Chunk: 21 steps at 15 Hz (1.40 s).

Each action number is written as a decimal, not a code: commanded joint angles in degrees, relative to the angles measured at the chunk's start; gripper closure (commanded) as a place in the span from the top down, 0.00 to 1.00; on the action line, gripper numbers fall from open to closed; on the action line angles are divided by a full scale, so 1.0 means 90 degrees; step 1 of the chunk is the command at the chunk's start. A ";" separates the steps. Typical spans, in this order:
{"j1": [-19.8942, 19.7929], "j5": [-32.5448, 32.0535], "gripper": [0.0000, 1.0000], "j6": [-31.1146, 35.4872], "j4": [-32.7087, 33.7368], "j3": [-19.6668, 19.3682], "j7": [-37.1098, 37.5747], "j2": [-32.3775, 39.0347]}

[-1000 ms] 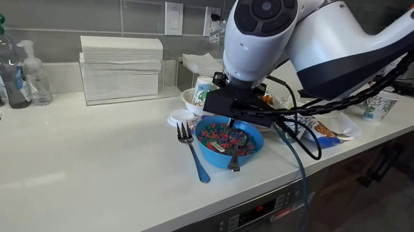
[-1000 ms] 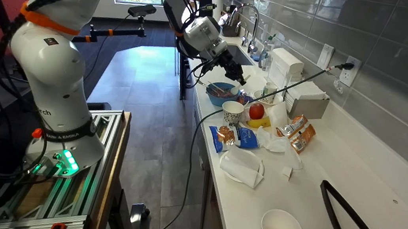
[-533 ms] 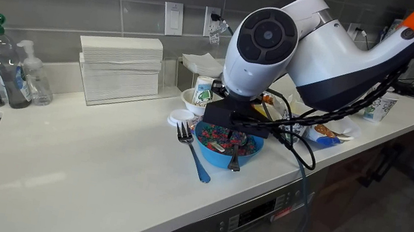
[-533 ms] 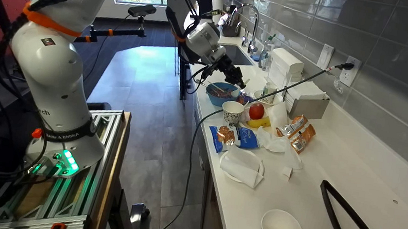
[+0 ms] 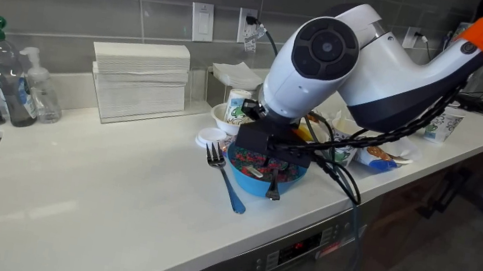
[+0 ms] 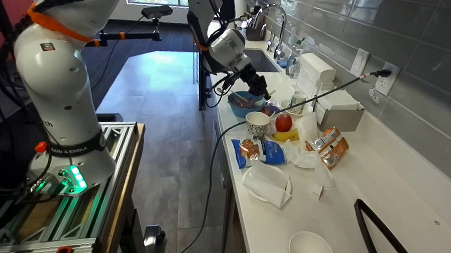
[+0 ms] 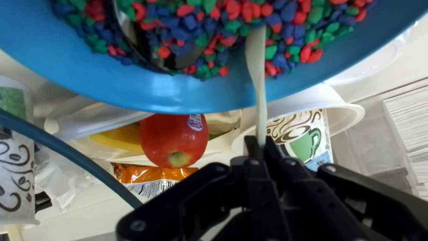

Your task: Place some cereal from the blue bowl into the white bowl.

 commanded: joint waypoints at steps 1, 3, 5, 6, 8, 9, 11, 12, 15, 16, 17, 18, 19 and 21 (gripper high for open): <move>-0.0356 -0.0411 0.01 0.0488 -0.0152 0.0223 0.0638 0.0058; -0.0476 -0.0445 0.01 0.0651 -0.0244 0.0267 0.0694 0.0023; -0.0602 -0.0506 0.01 0.0883 -0.0346 0.0300 0.0763 -0.0023; -0.0662 -0.0524 0.01 0.0989 -0.0409 0.0307 0.0777 -0.0053; -0.0754 -0.0610 0.01 0.1224 -0.0469 0.0308 0.0860 -0.0078; -0.0792 -0.0661 0.01 0.1322 -0.0492 0.0305 0.0906 -0.0097; -0.0865 -0.0764 0.01 0.1485 -0.0552 0.0298 0.1002 -0.0137; -0.0892 -0.0837 0.01 0.1552 -0.0576 0.0291 0.1071 -0.0151; -0.0958 -0.1078 0.01 0.1700 -0.0629 0.0291 0.1307 -0.0190; -0.0997 -0.1171 0.01 0.1763 -0.0655 0.0298 0.1376 -0.0189; -0.1035 -0.1345 0.01 0.1886 -0.0660 0.0298 0.1526 -0.0189; -0.1073 -0.1530 0.01 0.1993 -0.0660 0.0301 0.1677 -0.0184; -0.1118 -0.1720 0.01 0.2080 -0.0657 0.0315 0.1822 -0.0183; -0.1215 -0.2050 0.01 0.2180 -0.0670 0.0363 0.2025 -0.0174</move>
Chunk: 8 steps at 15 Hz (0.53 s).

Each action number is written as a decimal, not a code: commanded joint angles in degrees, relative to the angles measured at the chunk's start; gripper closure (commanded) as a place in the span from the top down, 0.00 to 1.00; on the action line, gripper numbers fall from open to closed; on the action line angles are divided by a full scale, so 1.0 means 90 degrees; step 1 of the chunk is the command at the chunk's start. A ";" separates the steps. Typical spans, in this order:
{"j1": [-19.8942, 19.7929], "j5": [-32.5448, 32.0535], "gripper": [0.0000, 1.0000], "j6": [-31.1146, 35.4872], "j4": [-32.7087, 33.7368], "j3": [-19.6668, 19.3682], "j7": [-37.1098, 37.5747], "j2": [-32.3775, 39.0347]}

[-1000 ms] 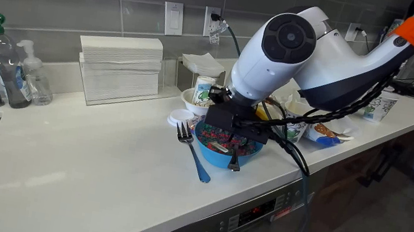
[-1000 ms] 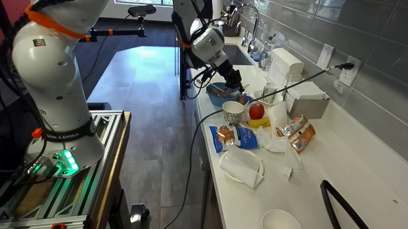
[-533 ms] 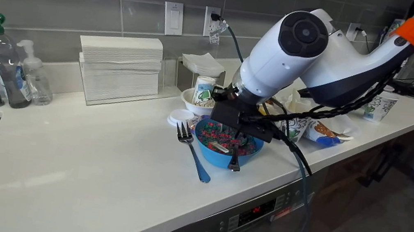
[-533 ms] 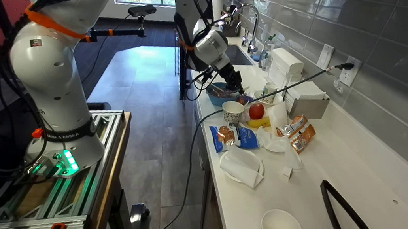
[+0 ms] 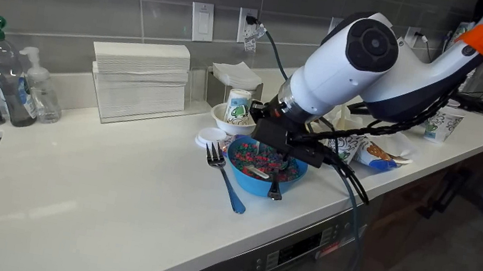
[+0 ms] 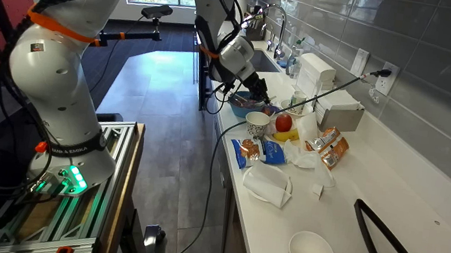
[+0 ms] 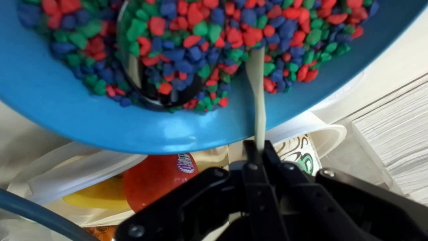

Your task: Place some cereal from the blue bowl into the white bowl.

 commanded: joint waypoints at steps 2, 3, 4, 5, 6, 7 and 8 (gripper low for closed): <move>-0.0331 -0.0958 0.01 0.0415 -0.0193 0.0166 0.1049 -0.0024; -0.0242 -0.1070 0.01 0.0498 -0.0213 0.0043 0.1188 -0.0041; -0.0275 -0.1199 0.01 0.0512 -0.0232 0.0067 0.1296 -0.0048; -0.0392 -0.1189 0.01 0.0490 -0.0166 0.0193 0.1194 -0.0038; -0.0765 -0.0820 0.01 0.0337 0.0082 0.0622 0.0559 0.0013; -0.0461 -0.1346 0.01 0.0477 -0.0218 0.0250 0.1351 -0.0083; -0.0881 -0.1043 0.01 0.0346 0.0024 0.0719 0.0787 -0.0024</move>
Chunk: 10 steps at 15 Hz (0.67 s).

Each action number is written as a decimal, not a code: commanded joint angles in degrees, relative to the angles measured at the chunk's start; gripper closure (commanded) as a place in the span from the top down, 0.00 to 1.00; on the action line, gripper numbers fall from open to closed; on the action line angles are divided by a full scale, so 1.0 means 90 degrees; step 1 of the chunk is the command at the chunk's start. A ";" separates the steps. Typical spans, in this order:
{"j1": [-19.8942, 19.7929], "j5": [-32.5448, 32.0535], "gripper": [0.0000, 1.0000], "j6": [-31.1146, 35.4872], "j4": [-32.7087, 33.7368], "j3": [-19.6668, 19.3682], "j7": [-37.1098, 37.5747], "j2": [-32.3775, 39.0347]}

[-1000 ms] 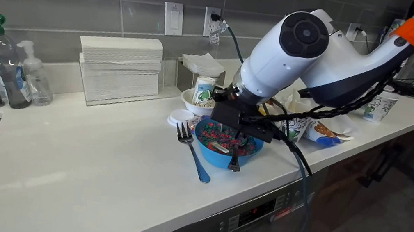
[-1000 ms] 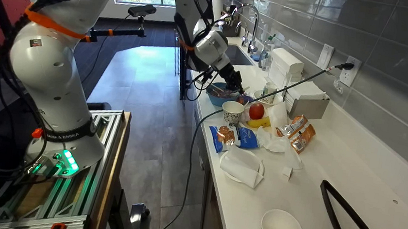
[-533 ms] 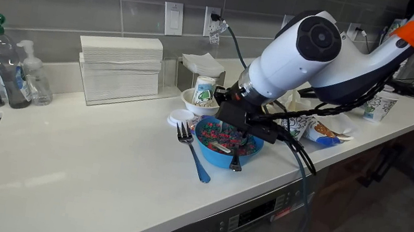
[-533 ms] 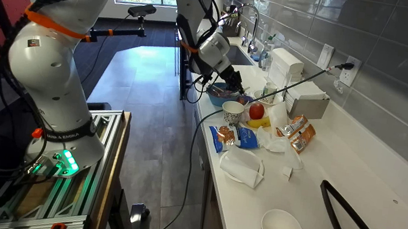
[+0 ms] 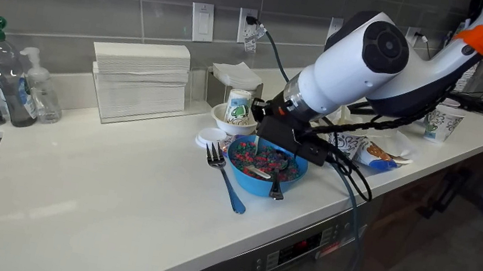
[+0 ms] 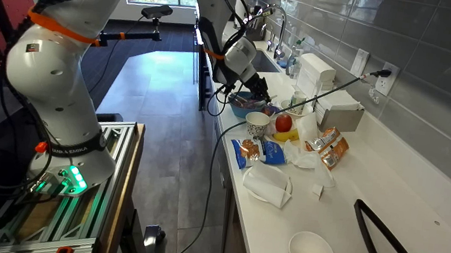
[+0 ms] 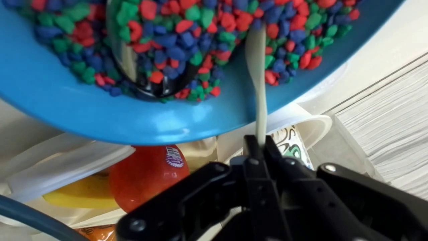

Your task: Place some cereal from the blue bowl into the white bowl.

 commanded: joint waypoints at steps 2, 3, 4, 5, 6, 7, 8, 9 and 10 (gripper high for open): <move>-0.0476 -0.0475 0.01 0.0142 -0.0097 0.0387 0.0673 -0.0049; -0.0747 -0.0319 0.01 0.0068 0.0014 0.0687 0.0361 0.0000; -0.0859 -0.0312 0.01 0.0043 0.0005 0.0798 0.0319 0.0017; -0.0856 -0.0465 0.01 0.0080 -0.0085 0.0761 0.0544 -0.0008; -0.0998 -0.0469 0.01 0.0062 -0.0061 0.0903 0.0477 0.0020; -0.1112 -0.0491 0.01 0.0039 -0.0049 0.1019 0.0421 0.0051; -0.1212 -0.0551 0.01 0.0046 -0.0052 0.1108 0.0423 0.0082; -0.1300 -0.0595 0.01 0.0025 -0.0063 0.1190 0.0426 0.0109; -0.1397 -0.0665 0.01 0.0050 -0.0065 0.1276 0.0425 0.0153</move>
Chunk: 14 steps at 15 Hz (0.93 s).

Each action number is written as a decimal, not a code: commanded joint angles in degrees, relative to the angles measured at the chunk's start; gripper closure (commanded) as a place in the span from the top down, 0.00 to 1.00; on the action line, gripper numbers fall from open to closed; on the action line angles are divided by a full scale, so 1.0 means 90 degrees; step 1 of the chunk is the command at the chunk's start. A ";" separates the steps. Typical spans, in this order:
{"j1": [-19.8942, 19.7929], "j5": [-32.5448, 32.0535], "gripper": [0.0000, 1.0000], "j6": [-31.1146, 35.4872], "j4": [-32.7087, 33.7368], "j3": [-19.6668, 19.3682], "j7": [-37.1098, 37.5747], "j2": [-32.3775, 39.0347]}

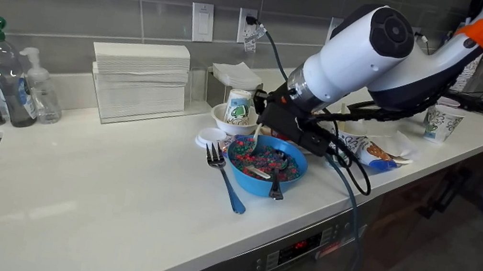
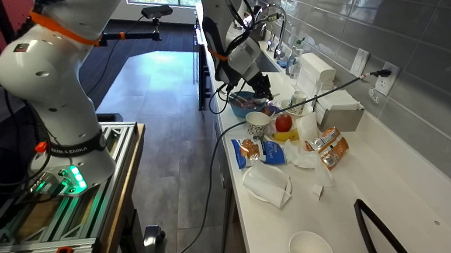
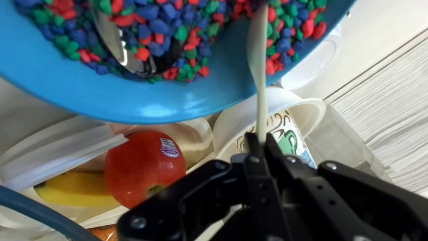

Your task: Place some cereal from the blue bowl into the white bowl.

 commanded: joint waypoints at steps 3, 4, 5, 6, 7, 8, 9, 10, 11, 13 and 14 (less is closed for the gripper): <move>-0.0598 -0.0728 0.01 0.0025 -0.0071 0.0535 0.0442 0.0242; -0.0685 -0.0831 0.01 0.0044 -0.0090 0.0609 0.0442 0.0285; -0.0805 -0.0972 0.01 0.0040 -0.0094 0.0722 0.0441 0.0341; -0.0904 -0.1096 0.01 0.0007 -0.0114 0.0819 0.0441 0.0383; -0.1028 -0.1262 0.01 -0.0021 -0.0122 0.0944 0.0439 0.0429; -0.1194 -0.1464 0.01 -0.0065 -0.0125 0.1123 0.0436 0.0477; -0.1358 -0.1636 0.01 -0.0118 -0.0139 0.1292 0.0434 0.0526; -0.1568 -0.1838 0.01 -0.0178 -0.0148 0.1512 0.0433 0.0600; -0.1771 -0.2046 0.01 -0.0223 -0.0165 0.1722 0.0433 0.0688; -0.2241 -0.2529 0.01 -0.0342 -0.0222 0.2201 0.0421 0.0922; -0.2474 -0.2773 0.01 -0.0429 -0.0274 0.2434 0.0401 0.1058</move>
